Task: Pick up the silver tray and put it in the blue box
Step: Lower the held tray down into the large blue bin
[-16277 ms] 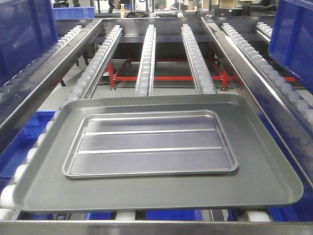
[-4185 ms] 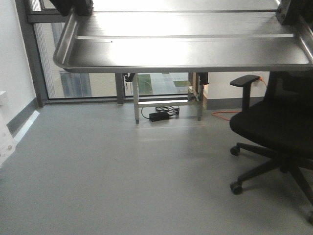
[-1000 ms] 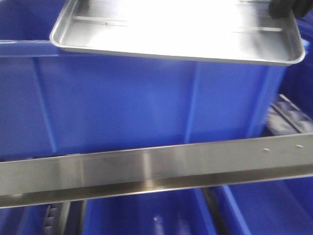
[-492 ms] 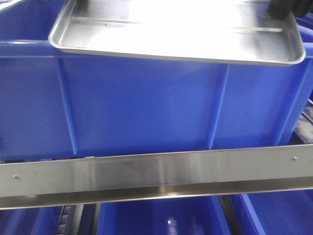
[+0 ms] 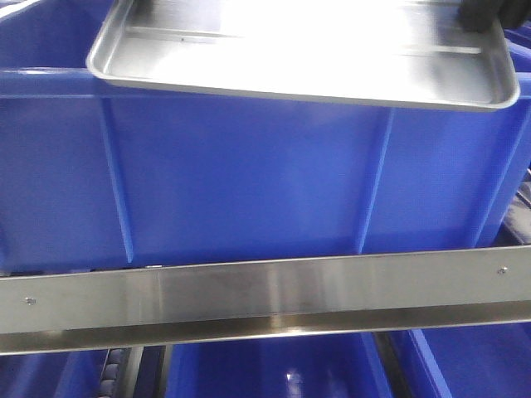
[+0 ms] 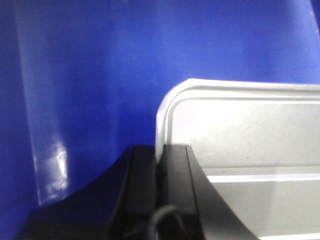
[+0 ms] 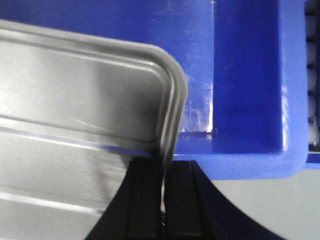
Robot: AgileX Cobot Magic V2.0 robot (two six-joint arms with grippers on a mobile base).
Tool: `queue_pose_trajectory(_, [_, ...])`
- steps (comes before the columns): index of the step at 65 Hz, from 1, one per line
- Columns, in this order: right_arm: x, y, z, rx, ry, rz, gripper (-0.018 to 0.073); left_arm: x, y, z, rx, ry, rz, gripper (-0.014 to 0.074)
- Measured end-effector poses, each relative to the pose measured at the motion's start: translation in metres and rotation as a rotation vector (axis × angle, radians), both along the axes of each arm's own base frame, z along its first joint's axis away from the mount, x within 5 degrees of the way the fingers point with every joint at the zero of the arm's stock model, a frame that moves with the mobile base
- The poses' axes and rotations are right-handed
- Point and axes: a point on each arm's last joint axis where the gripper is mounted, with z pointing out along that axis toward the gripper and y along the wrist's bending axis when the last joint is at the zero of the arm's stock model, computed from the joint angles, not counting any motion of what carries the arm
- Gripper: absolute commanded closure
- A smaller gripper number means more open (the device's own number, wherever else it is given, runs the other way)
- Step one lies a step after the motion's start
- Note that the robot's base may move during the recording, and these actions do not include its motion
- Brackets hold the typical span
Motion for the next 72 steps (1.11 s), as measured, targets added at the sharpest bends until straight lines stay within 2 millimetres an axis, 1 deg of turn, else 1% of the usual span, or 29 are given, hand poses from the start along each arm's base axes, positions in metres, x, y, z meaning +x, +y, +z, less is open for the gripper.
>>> queue_pose_trajectory(16, [0.001,-0.001,0.000,-0.008,-0.009,-0.001,0.0501,0.001,-0.001,0.001,-0.013,-0.014,-0.011,0.0701])
queue_pose_trajectory(21, [0.001,0.000,0.004,-0.007,-0.021,0.004,0.0501,0.001,-0.002,0.001,-0.004,-0.017,-0.021,0.0701])
queue_pose_trajectory(30, [0.003,0.000,0.023,0.001,-0.076,0.019,0.0501,0.004,0.000,0.007,0.006,-0.063,-0.024,0.0701])
queue_pose_trajectory(33, [0.005,-0.001,0.035,0.013,-0.110,0.018,0.0501,0.007,0.001,0.012,-0.001,-0.094,-0.021,0.0701])
queue_pose_trajectory(39, [0.011,0.001,0.049,0.018,-0.154,0.017,0.0501,0.013,0.004,0.019,-0.025,-0.142,-0.014,0.0701])
queue_pose_trajectory(41, [0.014,0.003,0.051,0.012,-0.162,0.020,0.0501,0.016,0.006,0.021,-0.033,-0.152,-0.008,0.0701])
queue_pose_trajectory(47, [0.027,0.010,0.058,-0.009,-0.186,0.032,0.0501,0.026,0.014,0.024,-0.053,-0.185,0.015,0.0701])
queue_pose_trajectory(53, [0.047,0.019,0.054,-0.035,-0.179,0.044,0.0501,0.038,0.021,0.021,-0.057,-0.197,0.045,0.0701])
queue_pose_trajectory(58, [0.066,0.024,0.051,-0.048,-0.181,0.040,0.0501,0.053,0.025,0.014,-0.061,-0.196,0.065,0.0701])
queue_pose_trajectory(64, [0.094,0.032,0.035,-0.069,-0.161,0.030,0.0501,0.075,0.027,-0.002,-0.064,-0.185,0.090,0.0701])
queue_pose_trajectory(67, [0.104,0.033,0.029,-0.076,-0.152,0.024,0.0501,0.083,0.025,-0.010,-0.059,-0.177,0.093,0.0701])
queue_pose_trajectory(72, [0.122,0.036,0.010,-0.095,-0.119,0.014,0.0501,0.095,0.022,-0.024,-0.048,-0.162,0.096,0.0701])
